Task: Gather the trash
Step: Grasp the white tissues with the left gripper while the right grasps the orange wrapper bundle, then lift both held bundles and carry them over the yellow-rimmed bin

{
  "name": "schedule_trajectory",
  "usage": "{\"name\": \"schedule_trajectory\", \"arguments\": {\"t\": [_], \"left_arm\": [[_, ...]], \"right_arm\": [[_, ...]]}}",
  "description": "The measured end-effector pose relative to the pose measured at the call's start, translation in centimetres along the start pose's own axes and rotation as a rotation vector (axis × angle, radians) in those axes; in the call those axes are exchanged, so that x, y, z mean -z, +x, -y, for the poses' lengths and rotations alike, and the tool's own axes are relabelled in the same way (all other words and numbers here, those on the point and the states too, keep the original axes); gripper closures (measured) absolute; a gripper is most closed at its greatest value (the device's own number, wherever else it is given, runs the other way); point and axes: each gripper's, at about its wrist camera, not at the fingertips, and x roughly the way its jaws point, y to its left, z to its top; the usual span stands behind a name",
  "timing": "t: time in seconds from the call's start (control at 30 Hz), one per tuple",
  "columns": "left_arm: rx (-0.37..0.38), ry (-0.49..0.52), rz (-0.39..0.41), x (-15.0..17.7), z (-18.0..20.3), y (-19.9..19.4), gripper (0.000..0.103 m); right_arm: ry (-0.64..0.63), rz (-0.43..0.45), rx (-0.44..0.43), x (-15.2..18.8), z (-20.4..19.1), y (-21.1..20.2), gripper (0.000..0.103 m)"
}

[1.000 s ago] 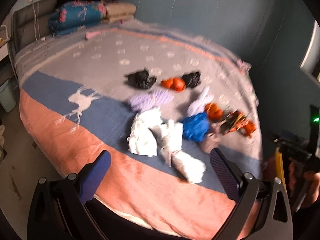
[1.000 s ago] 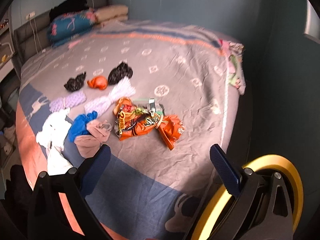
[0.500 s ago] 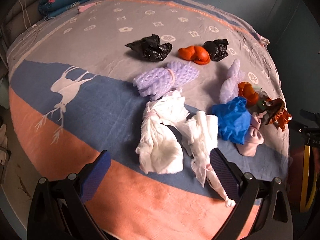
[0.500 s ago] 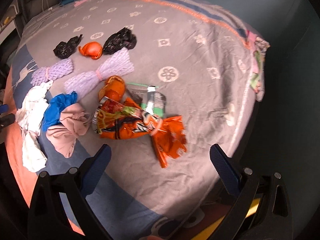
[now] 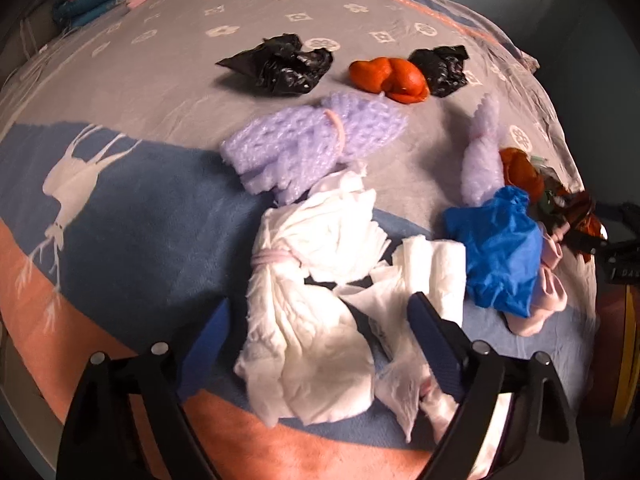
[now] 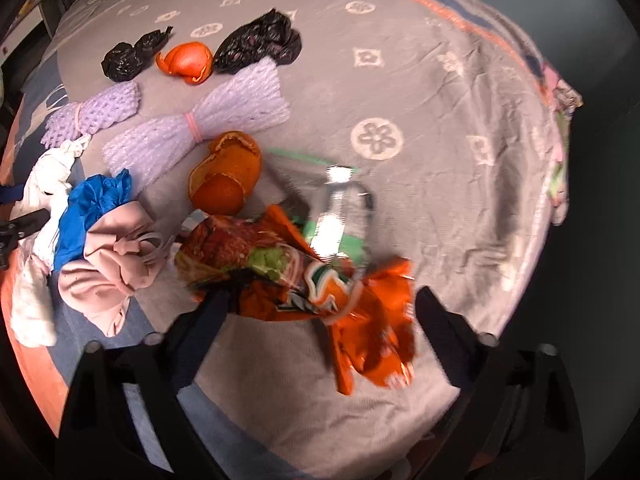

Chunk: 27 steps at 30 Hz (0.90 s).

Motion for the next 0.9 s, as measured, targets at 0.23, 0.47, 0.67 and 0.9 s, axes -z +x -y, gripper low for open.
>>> {"name": "schedule_trajectory", "arguments": {"t": [0.23, 0.47, 0.67, 0.9], "left_arm": [[-0.012, 0.033, 0.041, 0.9, 0.4, -0.7, 0.046], [0.041, -0.021, 0.066, 1.3, -1.1, -1.4, 0.075], [0.058, -0.030, 0.070, 1.5, -1.3, -1.8, 0.082], [0.089, -0.017, 0.120, 1.7, -1.4, -4.1, 0.082]], "right_arm": [[0.027, -0.003, -0.008, 0.5, -0.4, 0.0, 0.035], [0.103, 0.016, -0.032, 1.7, -0.1, -1.4, 0.048], [0.136, 0.036, -0.069, 2.4, -0.2, -2.7, 0.049], [0.151, 0.051, -0.099, 3.5, -0.5, -4.0, 0.049]]}}
